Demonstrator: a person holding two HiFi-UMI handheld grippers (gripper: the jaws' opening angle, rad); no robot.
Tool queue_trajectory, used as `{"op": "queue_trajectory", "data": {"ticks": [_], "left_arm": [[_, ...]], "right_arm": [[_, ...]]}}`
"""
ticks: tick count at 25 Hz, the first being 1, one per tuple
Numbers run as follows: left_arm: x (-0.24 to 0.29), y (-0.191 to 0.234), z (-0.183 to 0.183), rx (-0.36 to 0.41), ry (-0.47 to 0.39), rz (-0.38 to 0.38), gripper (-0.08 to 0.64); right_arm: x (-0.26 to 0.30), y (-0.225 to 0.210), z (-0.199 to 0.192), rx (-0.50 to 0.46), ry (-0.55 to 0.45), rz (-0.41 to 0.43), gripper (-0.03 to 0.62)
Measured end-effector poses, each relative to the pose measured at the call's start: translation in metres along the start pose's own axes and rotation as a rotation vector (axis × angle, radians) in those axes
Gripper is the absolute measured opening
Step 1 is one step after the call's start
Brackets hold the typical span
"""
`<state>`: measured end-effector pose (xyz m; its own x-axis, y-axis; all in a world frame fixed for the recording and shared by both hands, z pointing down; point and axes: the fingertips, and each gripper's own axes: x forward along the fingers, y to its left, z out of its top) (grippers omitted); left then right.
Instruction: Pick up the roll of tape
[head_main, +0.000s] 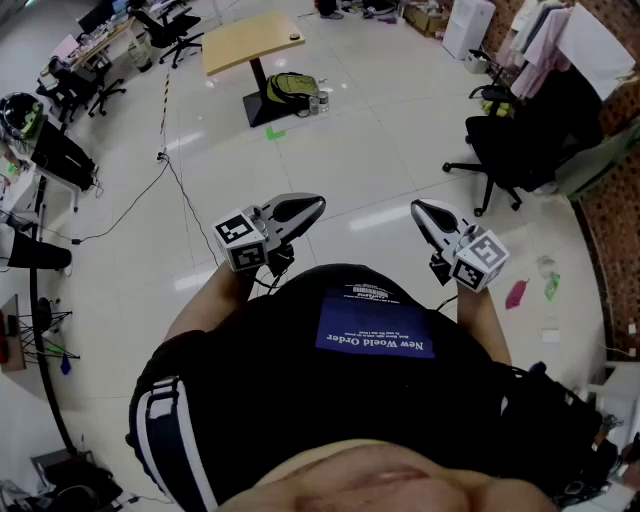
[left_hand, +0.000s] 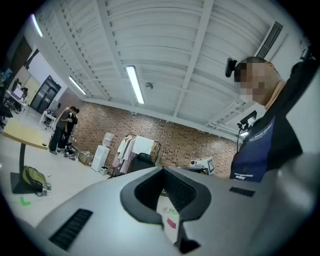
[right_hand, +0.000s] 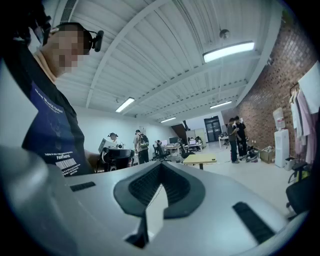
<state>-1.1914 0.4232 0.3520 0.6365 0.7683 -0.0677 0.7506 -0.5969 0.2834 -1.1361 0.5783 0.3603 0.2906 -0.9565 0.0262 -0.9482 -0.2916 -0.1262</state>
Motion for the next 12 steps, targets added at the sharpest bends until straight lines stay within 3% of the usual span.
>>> {"op": "queue_trajectory", "data": {"ticks": [12], "left_arm": [[0.100,-0.020,-0.025,-0.044,0.015,-0.069,0.006]], "right_arm": [[-0.073,-0.068,-0.006,0.014,0.008,-0.060,-0.015]]}}
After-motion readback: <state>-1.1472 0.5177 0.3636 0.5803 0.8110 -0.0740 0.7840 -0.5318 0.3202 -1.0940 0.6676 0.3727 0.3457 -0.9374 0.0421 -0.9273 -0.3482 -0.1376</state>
